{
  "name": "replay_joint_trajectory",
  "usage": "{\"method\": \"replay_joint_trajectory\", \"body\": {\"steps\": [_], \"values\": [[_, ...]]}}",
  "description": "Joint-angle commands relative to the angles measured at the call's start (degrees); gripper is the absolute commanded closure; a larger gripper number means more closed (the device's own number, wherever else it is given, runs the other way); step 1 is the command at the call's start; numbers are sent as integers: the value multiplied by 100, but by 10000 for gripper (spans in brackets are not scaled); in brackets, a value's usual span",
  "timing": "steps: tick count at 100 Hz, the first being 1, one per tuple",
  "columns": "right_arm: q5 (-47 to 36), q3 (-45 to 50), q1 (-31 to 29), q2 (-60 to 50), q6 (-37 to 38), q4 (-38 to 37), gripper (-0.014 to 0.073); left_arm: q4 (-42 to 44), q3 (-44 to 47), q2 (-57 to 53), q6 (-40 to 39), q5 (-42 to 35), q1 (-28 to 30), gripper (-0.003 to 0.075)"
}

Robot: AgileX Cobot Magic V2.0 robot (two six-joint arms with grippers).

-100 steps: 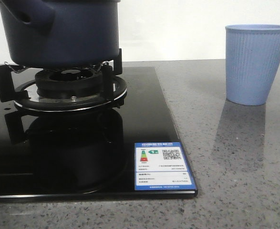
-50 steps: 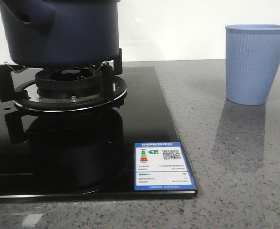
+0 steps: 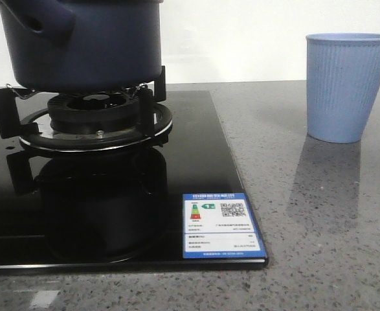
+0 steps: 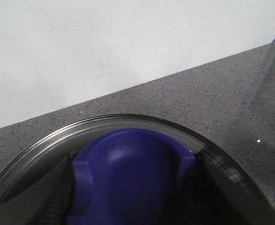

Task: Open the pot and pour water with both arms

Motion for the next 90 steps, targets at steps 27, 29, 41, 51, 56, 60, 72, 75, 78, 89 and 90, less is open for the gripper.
{"method": "replay_joint_trajectory", "body": {"steps": [27, 29, 41, 51, 56, 60, 72, 75, 78, 89, 90], "values": [[-411, -191, 0, 233, -71, 84, 117, -45, -229, -874, 10, -377, 178, 361], [-446, -191, 0, 276, -71, 84, 117, -45, -229, -928, 10, -377, 223, 361], [-709, -191, 11, 517, -80, 151, 117, -45, -229, -1237, 10, -355, 488, 361], [-892, -191, 77, 760, -83, 172, 117, -45, -229, -1460, 10, -309, 723, 361], [-998, -191, 164, 903, -149, 172, 117, -45, -229, -1555, 10, -287, 835, 361], [-1114, -191, 232, 1026, -190, 172, 117, -45, -229, -1625, 10, -259, 925, 361], [-1530, -191, 557, 1376, -236, 172, 117, -45, -229, -1753, 10, -167, 1147, 361], [-1662, -181, 676, 1456, -236, 172, 117, -45, -229, -1784, 10, -141, 1202, 361], [-1837, -183, 767, 1553, -236, 172, 117, -45, -229, -1812, 10, -96, 1237, 361], [-2249, -183, 1048, 1916, -236, 172, 117, -45, -229, -1868, 10, -13, 1364, 361], [-2286, -183, 1051, 1964, -236, 172, 117, -45, -229, -1868, 10, -13, 1368, 361]]}}
